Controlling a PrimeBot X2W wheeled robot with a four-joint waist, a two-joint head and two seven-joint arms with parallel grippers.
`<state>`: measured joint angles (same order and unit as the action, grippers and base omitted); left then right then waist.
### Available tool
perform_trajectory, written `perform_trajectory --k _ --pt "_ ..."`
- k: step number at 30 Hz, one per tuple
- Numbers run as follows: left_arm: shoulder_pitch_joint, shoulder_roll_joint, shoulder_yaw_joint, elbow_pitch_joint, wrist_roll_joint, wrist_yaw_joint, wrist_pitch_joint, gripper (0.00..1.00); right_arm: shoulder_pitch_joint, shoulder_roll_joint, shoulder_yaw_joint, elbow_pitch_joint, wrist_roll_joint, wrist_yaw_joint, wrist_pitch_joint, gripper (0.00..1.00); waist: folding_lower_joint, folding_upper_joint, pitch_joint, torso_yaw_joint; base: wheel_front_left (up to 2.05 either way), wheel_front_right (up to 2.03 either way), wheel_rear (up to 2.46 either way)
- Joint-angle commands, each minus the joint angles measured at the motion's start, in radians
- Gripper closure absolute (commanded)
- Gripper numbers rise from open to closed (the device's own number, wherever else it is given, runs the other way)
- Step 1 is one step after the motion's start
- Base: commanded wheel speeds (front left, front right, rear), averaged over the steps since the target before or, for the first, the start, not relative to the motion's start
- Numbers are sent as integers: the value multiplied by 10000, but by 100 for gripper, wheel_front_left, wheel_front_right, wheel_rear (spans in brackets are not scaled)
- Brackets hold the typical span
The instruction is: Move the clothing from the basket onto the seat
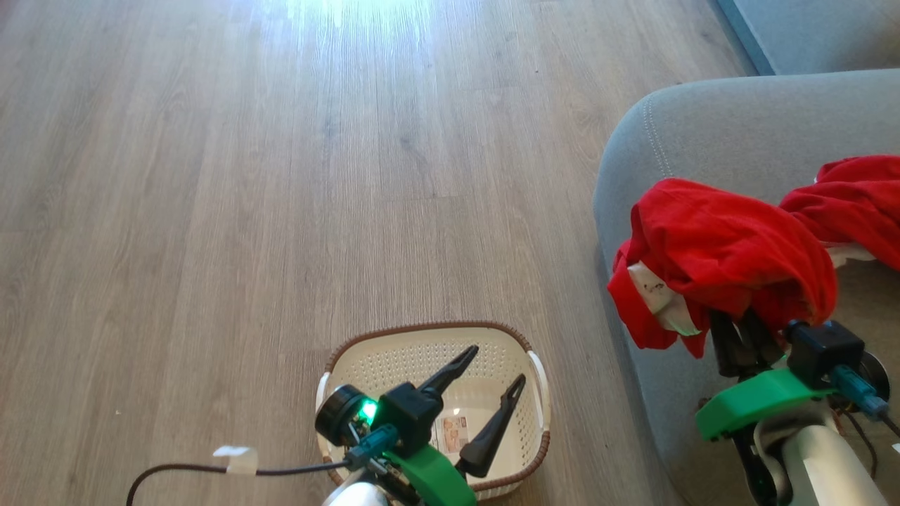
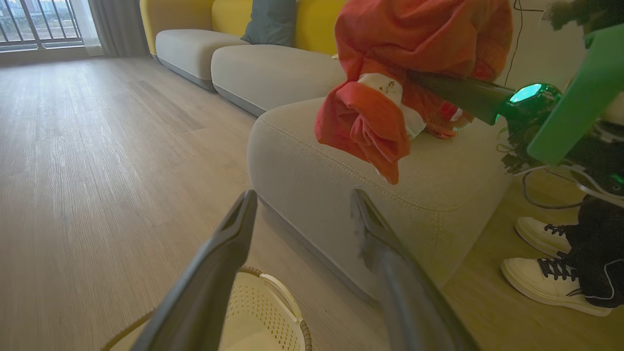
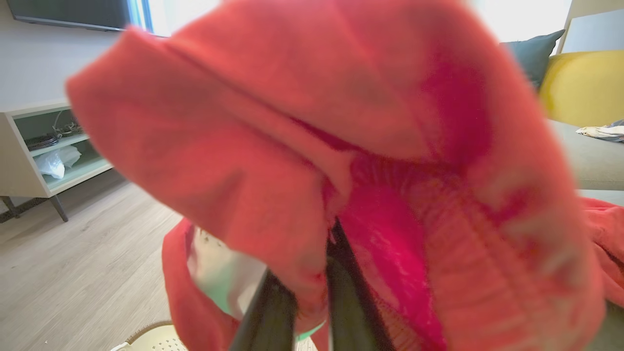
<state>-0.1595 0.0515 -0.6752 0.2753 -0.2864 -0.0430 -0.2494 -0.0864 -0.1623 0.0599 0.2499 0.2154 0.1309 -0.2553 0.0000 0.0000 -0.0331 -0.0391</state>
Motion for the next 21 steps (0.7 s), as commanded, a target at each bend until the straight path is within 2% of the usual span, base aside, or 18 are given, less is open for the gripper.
perform_trajectory --k 1,11,21 --pt "-318 -13 395 -303 44 -66 -124 0 -147 -57 122 -266 54 -2 -65 100 0 0 -1 10 0 0 0" --pt "-241 -13 456 -121 104 -166 -124 0 -135 -2 159 303 92 -2 -65 100 0 0 -1 89 0 0 0" --pt "-244 -13 516 -162 149 -124 -124 0 -199 6 218 309 144 -2 -65 100 0 0 -24 76 0 0 0"
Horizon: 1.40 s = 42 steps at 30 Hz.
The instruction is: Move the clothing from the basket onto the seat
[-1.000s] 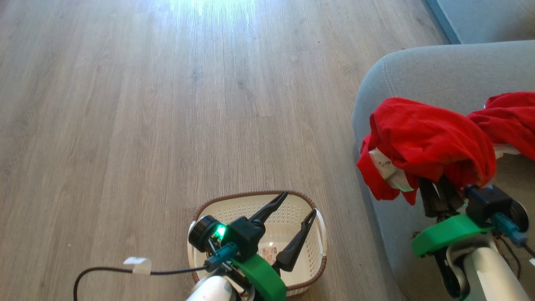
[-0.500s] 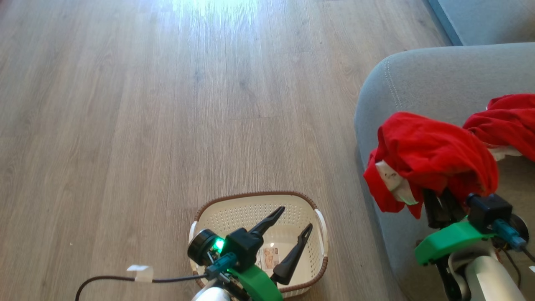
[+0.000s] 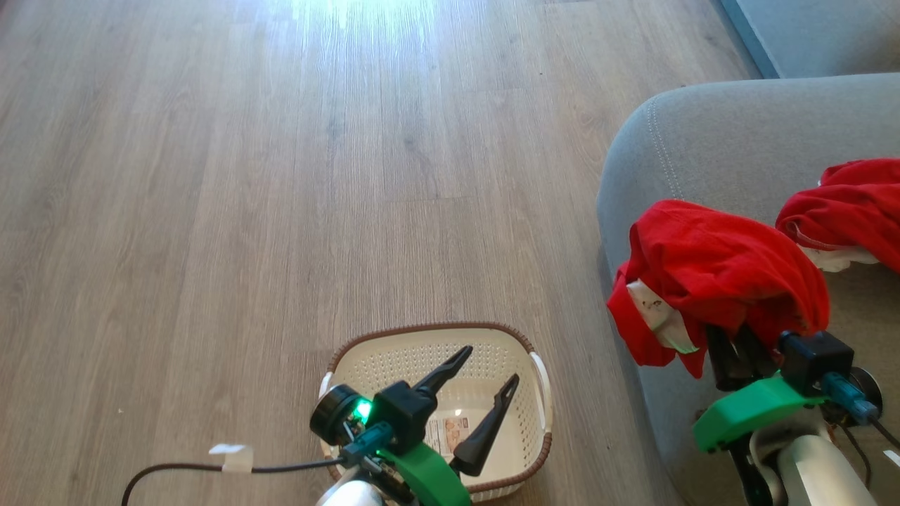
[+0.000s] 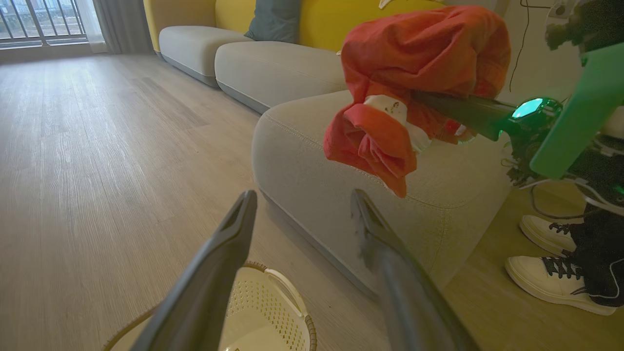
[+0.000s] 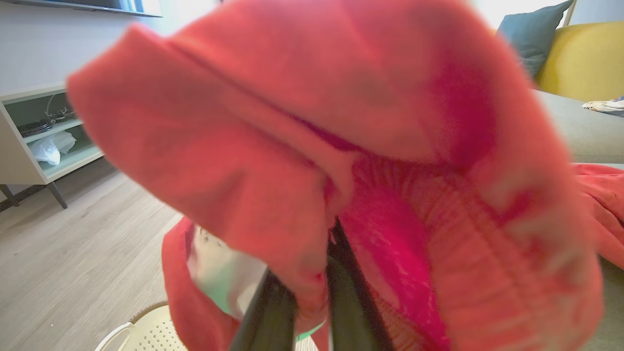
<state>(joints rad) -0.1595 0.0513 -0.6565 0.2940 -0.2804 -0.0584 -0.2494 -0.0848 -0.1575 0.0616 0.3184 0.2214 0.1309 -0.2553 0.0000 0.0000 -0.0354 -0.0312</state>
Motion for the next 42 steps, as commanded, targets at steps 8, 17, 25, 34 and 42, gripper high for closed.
perform_trajectory --k 8,17,25,34,42 --pt "-271 -11 325 -386 164 41 -124 0 -252 -106 196 -457 73 -2 -65 100 0 0 32 -115 0 0 0" --pt "-335 -11 299 -501 116 98 -124 0 -349 -190 184 -602 10 -2 -65 100 0 0 137 -771 0 0 0" --pt "-465 -11 249 -593 120 122 -124 0 -427 -236 137 -671 -34 -2 -65 100 0 0 351 -1608 0 0 0" --pt "-700 -11 201 -704 166 134 -124 0 -556 -257 89 -802 -84 -2 -65 100 0 0 823 -2894 0 0 0" --pt "-824 -11 226 -695 277 107 -124 0 -617 -178 -57 -904 -101 -2 -65 100 0 0 1149 -4122 0 0 0"
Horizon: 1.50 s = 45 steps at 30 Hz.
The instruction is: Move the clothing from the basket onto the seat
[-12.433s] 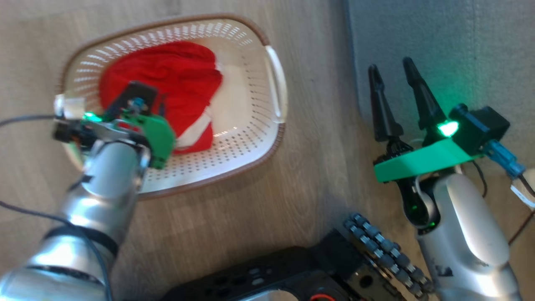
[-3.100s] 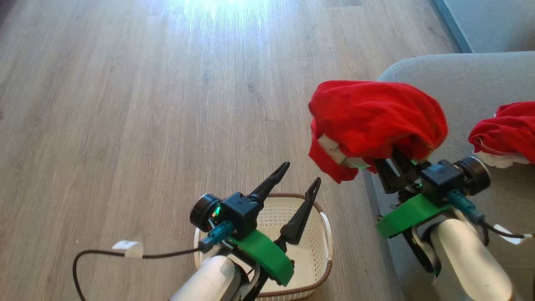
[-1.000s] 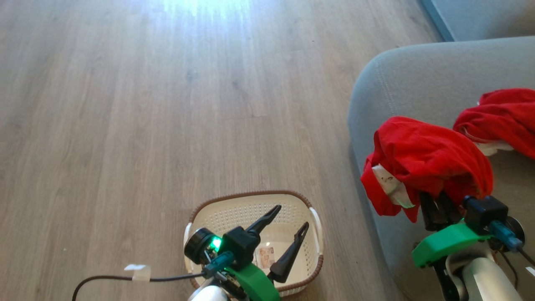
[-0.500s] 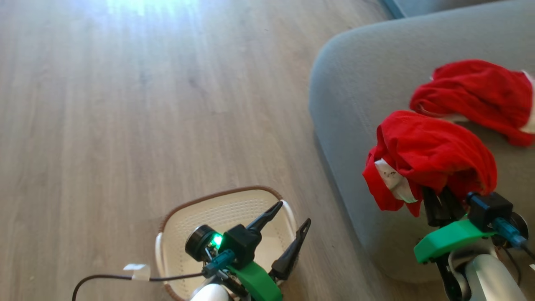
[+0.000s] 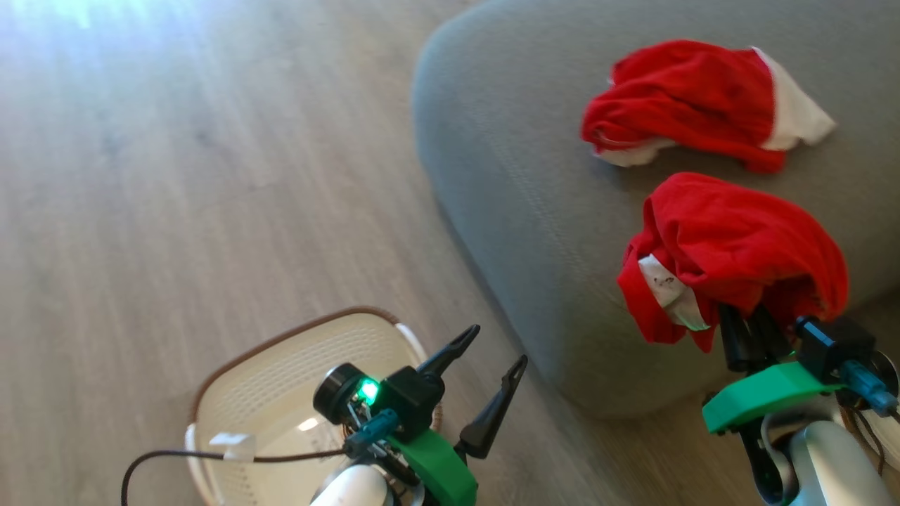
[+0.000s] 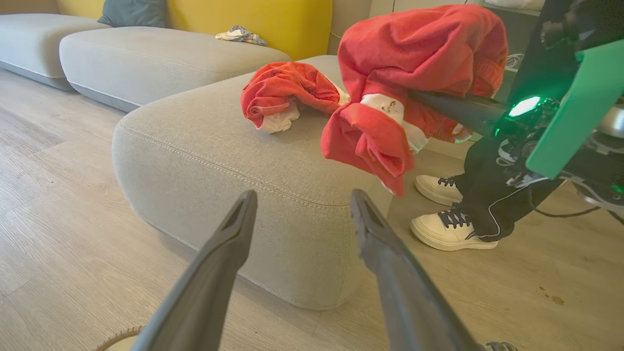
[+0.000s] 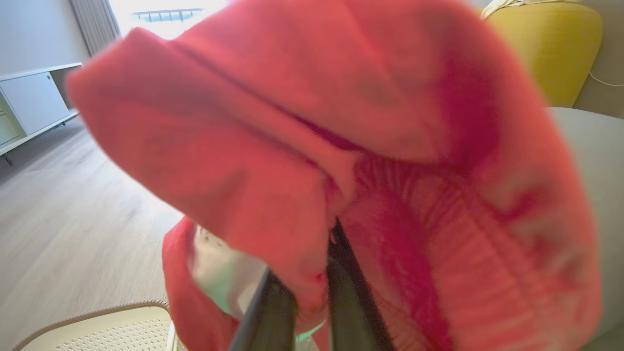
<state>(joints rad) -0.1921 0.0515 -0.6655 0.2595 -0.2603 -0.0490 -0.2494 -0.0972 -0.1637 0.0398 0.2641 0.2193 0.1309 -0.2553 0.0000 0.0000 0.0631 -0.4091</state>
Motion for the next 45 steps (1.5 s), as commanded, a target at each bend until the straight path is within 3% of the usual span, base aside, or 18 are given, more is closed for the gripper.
perform_trajectory --k 1,9,17,27,35,45 --pt "-515 -13 331 -340 100 4 -124 0 -491 -97 131 -379 -79 -2 -65 100 0 0 196 -481 0 0 0" --pt "-858 -13 292 -237 148 -183 -124 0 -244 128 -465 -689 -134 -2 -65 100 0 0 555 -1015 0 0 0" --pt "-1184 -13 133 -108 71 -318 -124 0 -12 378 -891 -1005 -250 -2 -65 100 0 0 705 -1069 0 0 0" --pt "-1107 -13 231 -138 68 -225 -124 0 -447 150 -872 -1107 -331 -2 -65 100 0 0 649 -1042 0 0 0" --pt "-1154 -13 518 -174 472 -166 -124 0 -2026 -494 -596 -1237 -127 -2 -65 100 0 0 1271 -1103 0 0 0" --pt "-1677 91 804 16 1252 -507 -124 0 -4841 -1328 -823 -1020 91 -2 -65 100 0 0 2656 -864 0 0 0"
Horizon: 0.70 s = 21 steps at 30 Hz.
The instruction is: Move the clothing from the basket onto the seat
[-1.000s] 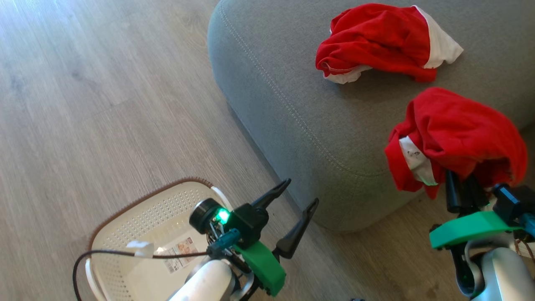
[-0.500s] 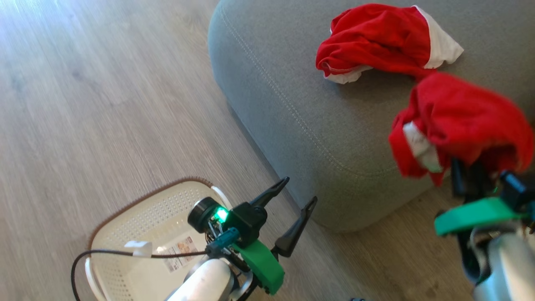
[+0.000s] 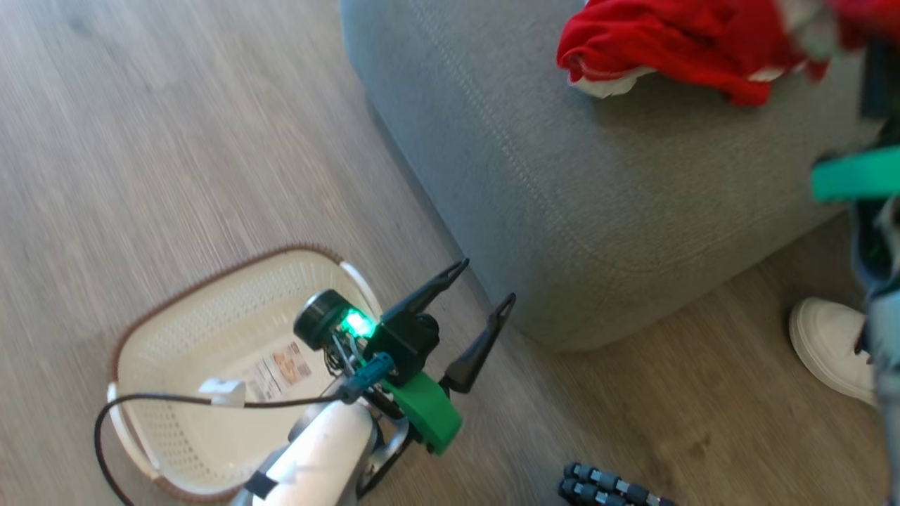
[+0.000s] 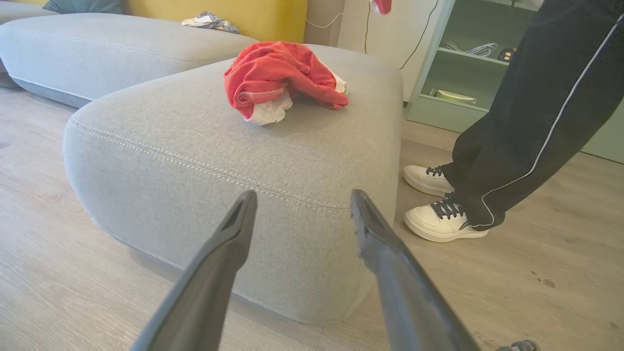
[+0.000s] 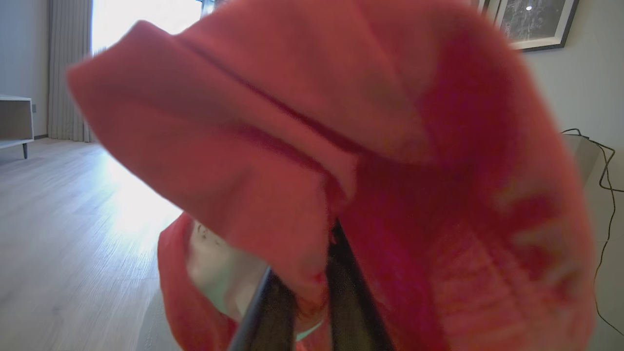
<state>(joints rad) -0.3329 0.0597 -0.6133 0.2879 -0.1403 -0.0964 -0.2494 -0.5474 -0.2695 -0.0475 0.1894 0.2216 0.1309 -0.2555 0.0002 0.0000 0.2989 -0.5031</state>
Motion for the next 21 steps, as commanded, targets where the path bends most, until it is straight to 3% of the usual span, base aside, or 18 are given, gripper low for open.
perform_trajectory --k 1,10,21 --pt "-319 34 292 -252 101 -62 -124 0 -635 -380 36 -163 91 -2 -63 100 -2 0 436 104 0 0 0" --pt "-830 319 250 -181 431 -227 -124 0 -3326 -1340 -221 1771 817 -2 -63 100 -2 0 1575 490 0 0 0" --pt "-1242 458 85 -171 501 -297 -124 0 -5701 -2101 -178 6369 876 -2 -63 100 -2 0 2478 1267 0 0 0"
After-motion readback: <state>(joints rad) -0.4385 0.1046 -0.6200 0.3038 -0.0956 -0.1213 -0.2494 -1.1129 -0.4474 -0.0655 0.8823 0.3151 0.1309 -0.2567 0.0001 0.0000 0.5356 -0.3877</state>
